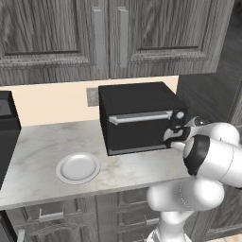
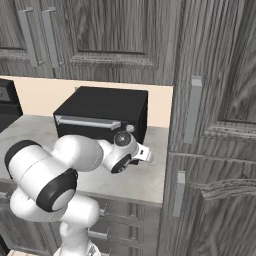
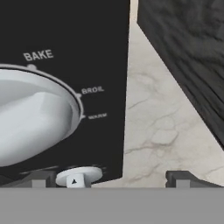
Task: Pick up the bagel from the plate, place it on the toaster oven rack, close the door, and set the timer.
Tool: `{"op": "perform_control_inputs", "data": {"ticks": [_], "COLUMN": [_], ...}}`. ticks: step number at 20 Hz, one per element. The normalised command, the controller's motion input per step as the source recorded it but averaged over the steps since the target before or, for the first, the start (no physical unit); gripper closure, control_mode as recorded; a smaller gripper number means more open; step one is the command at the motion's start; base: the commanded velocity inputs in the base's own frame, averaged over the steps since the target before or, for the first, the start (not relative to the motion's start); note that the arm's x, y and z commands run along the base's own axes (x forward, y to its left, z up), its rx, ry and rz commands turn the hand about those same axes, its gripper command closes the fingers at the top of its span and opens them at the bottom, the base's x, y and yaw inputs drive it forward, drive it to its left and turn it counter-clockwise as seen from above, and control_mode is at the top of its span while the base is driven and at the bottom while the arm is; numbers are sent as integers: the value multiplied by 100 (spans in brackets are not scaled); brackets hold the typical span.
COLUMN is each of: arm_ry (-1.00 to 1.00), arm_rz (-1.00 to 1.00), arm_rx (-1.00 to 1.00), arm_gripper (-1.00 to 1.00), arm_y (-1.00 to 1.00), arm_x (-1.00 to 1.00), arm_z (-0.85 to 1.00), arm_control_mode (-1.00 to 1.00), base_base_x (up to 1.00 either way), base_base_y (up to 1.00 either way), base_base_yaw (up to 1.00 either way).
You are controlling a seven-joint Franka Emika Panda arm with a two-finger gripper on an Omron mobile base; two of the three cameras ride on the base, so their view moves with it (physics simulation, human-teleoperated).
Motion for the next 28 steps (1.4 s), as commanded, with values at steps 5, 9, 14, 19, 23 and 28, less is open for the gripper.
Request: {"op": "perform_control_inputs", "data": {"ticks": [5, 9, 14, 19, 23, 28], "arm_ry": [2, 0, 0, 0, 0, 0], "arm_rz": [0, 0, 0, 0, 0, 0], "arm_rx": [1, 2, 2, 1, 0, 0], "arm_gripper": [100, 100, 100, 100, 100, 100], "arm_y": [-19, -57, -62, -56, -53, -51], "arm_x": [12, 4, 0, 0, 0, 0], "arm_z": [-7, -5, -19, -24, -32, -40], "arm_control_mode": [-100, -100, -100, -100, -100, -100], "base_base_x": [0, 0, 0, 0, 0, 0], "base_base_y": [0, 0, 0, 0, 0, 0], "base_base_yaw": [0, 0, 0, 0, 0, 0]}}
